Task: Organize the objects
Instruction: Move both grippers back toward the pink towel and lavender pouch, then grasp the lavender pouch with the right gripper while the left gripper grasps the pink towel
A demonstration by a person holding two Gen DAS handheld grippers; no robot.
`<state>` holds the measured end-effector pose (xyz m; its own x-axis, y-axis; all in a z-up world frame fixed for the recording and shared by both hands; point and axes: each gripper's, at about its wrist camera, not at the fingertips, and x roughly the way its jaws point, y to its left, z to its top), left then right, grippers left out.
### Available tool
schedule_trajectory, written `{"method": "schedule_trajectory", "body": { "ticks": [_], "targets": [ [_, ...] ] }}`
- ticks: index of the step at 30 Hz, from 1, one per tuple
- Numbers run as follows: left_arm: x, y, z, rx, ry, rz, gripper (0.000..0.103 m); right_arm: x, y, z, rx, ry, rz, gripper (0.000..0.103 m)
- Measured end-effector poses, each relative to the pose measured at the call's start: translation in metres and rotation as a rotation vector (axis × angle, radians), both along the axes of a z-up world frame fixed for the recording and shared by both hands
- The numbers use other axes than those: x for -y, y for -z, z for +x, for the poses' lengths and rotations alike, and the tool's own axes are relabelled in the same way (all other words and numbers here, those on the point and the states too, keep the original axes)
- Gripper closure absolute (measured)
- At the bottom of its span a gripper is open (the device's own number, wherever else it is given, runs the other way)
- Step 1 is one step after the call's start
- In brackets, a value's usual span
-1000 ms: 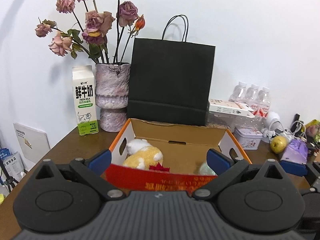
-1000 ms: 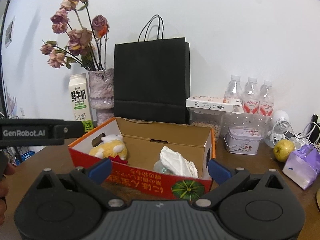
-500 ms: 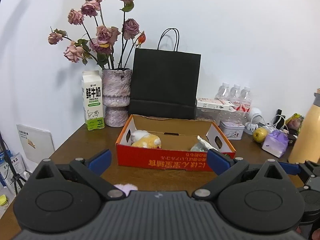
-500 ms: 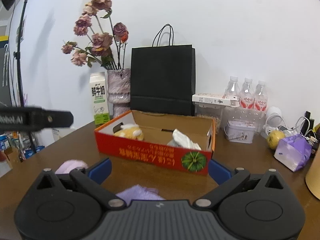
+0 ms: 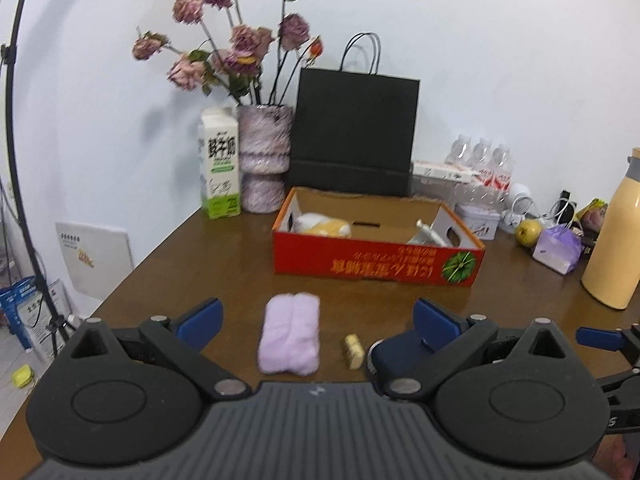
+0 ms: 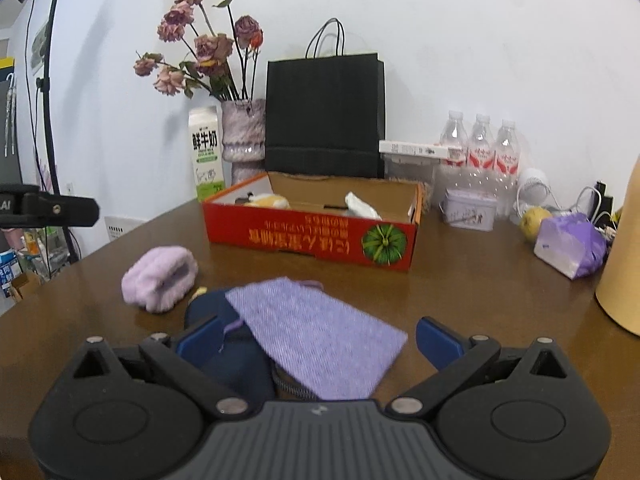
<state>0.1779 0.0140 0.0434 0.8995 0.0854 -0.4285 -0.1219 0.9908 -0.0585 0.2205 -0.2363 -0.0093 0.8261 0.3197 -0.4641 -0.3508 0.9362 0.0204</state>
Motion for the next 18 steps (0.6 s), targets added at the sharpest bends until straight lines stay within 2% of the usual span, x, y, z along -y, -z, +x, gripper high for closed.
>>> {"method": "schedule_trajectory", "body": {
  "ticks": [6, 18],
  "targets": [
    [-0.013, 0.012, -0.009, -0.034, -0.014, -0.001, 0.0, 0.004, 0.008, -0.003, -0.017, 0.006, -0.019, 0.0],
    [-0.022, 0.027, -0.009, -0.065, -0.003, -0.009, 0.0, 0.003, 0.022, 0.022, -0.039, -0.033, -0.06, 0.0]
  ]
}}
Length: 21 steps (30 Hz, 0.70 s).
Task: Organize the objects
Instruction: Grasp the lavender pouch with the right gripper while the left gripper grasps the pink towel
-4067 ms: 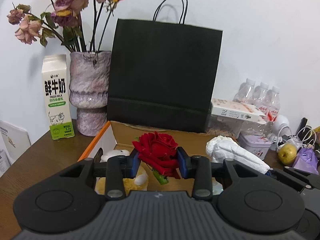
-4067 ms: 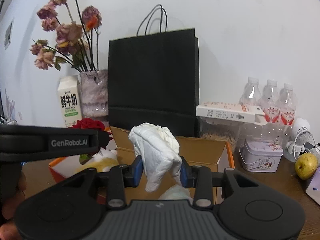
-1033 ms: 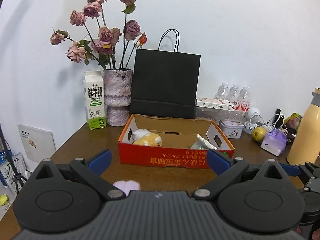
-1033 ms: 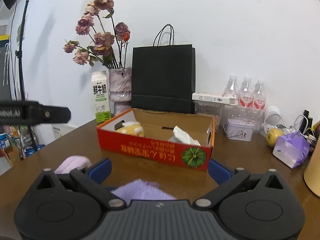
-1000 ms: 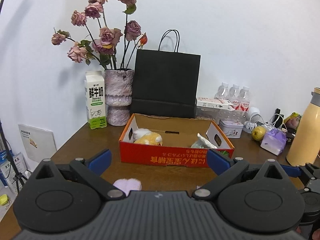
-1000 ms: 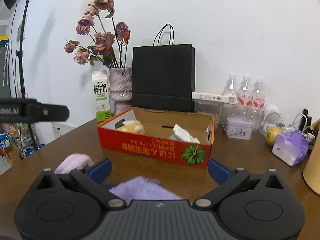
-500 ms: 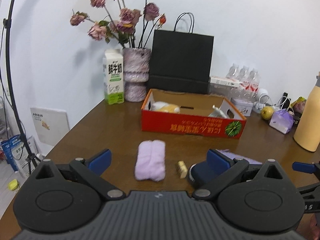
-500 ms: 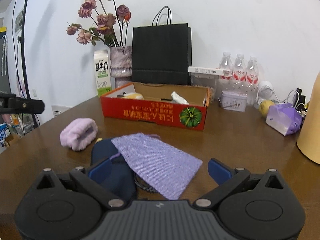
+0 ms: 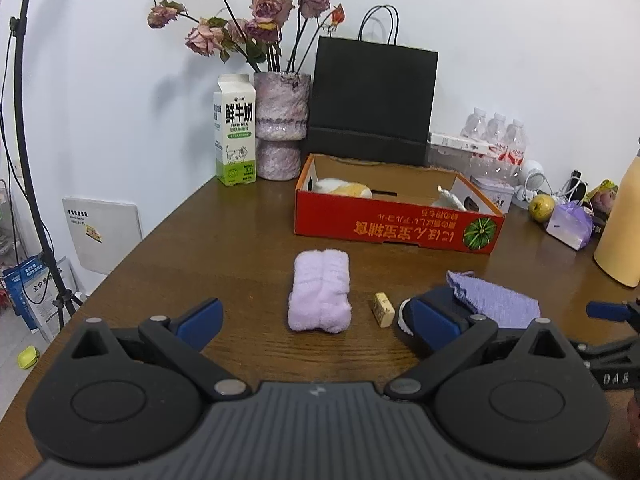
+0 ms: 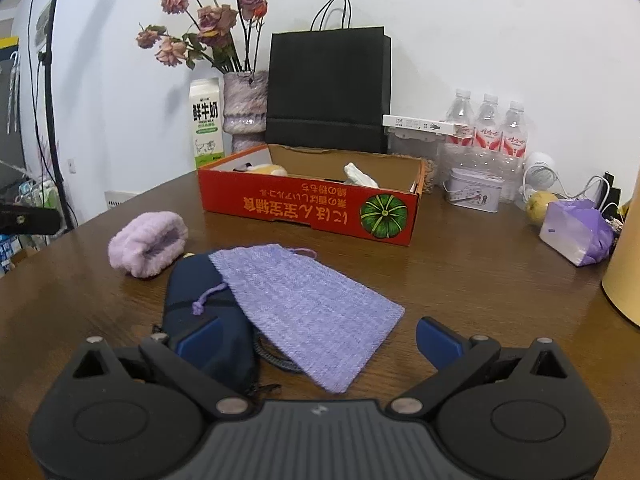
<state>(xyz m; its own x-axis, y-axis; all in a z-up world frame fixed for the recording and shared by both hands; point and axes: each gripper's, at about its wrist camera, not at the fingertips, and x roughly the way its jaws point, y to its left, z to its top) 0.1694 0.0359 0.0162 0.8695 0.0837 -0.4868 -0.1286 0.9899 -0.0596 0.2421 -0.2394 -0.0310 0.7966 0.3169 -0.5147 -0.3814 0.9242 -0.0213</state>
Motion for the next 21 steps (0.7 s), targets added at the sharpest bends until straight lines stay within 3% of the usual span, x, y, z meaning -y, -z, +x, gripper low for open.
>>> {"method": "schedule_trajectory", "body": {
  "ticks": [4, 14, 18, 21],
  "targets": [
    [-0.003, 0.006, 0.002, -0.015, 0.002, 0.0, 0.0, 0.0, 0.005, 0.015, -0.017, -0.046, -0.046, 0.0],
    [-0.005, 0.014, 0.014, -0.045, -0.001, -0.023, 0.0, -0.003, 0.018, 0.066, -0.1, -0.167, 0.015, 0.0],
    [-0.003, 0.016, 0.019, -0.052, -0.006, -0.023, 0.0, -0.006, 0.03, 0.08, -0.077, -0.208, -0.023, 0.0],
    [0.0, 0.017, 0.022, -0.058, -0.008, -0.019, 0.0, -0.001, 0.033, 0.086, -0.086, -0.24, 0.013, 0.0]
  ]
}}
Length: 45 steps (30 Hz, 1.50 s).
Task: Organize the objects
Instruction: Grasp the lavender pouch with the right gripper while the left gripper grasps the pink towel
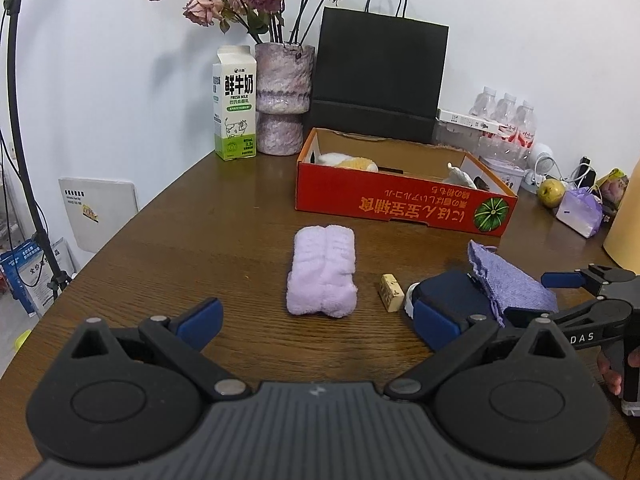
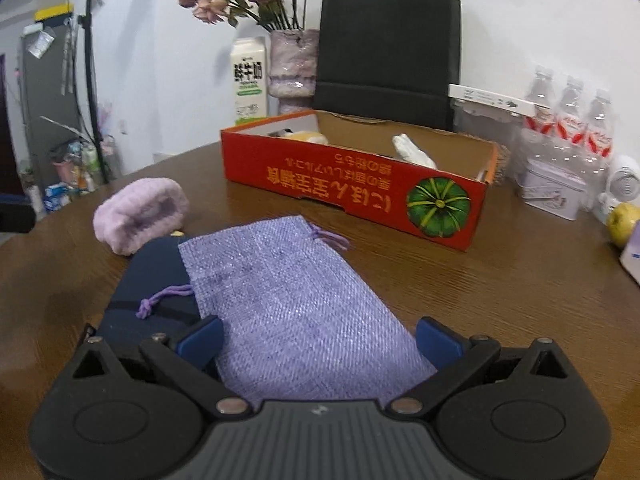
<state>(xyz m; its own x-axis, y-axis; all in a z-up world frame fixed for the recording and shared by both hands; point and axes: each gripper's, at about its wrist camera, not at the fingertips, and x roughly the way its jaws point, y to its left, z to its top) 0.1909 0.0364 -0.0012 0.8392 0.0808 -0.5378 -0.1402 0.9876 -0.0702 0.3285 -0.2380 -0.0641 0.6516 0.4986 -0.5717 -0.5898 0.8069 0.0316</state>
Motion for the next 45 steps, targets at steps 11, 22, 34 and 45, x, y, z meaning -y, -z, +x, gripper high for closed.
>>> {"method": "schedule_trajectory", "body": {
  "ticks": [11, 22, 34, 45],
  "targets": [
    [0.012, 0.005, 0.005, -0.012, 0.003, -0.013, 0.0, 0.008, 0.001, 0.003, -0.072, -0.052, 0.1, 0.028],
    [0.005, 0.003, -0.011, 0.008, -0.006, -0.041, 0.0, 0.015, -0.004, -0.008, -0.025, 0.006, 0.119, 0.095],
    [-0.012, 0.009, -0.02, 0.015, -0.005, -0.07, 0.0, 0.023, -0.023, -0.071, 0.159, 0.151, 0.248, 0.1],
    [-0.011, 0.01, 0.008, 0.0, 0.023, -0.027, 0.0, 0.021, -0.035, -0.087, 0.255, 0.283, 0.381, 0.1]
  ]
}}
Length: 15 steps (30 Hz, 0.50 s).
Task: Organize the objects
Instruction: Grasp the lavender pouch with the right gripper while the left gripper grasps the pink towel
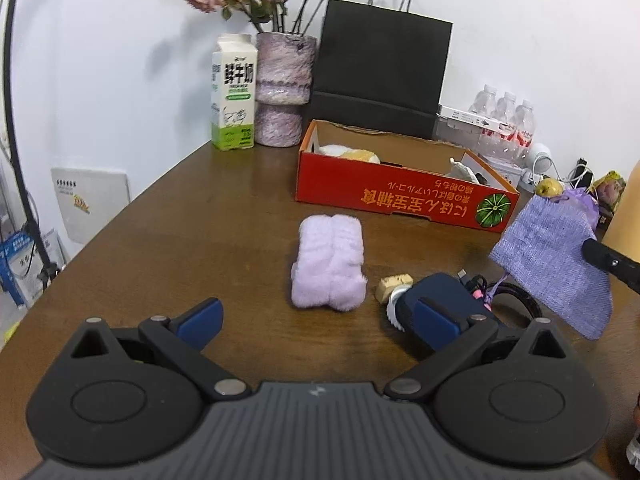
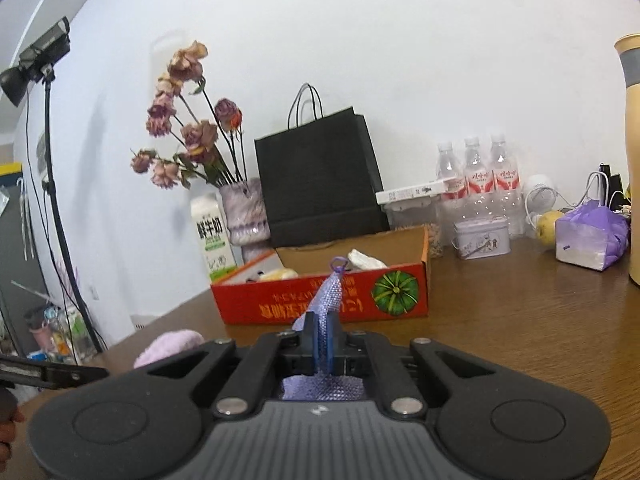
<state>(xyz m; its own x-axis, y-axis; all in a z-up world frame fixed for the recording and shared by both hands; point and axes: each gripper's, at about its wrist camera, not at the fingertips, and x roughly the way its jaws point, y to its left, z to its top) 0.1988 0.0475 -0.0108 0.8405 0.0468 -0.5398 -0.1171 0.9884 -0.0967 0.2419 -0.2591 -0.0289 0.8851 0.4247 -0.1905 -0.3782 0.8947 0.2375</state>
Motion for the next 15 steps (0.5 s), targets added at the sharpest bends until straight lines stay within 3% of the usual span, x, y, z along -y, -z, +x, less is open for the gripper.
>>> {"method": "schedule_trajectory", "body": {
  "ticks": [5, 15],
  "targets": [
    [0.002, 0.0, 0.024, 0.006, 0.011, 0.046, 0.0, -0.007, -0.003, -0.005, 0.032, 0.005, 0.011, 0.1],
    [-0.007, 0.019, 0.081, -0.044, -0.034, 0.03, 0.0, -0.002, -0.004, -0.004, 0.057, 0.044, 0.048, 0.1]
  ]
}}
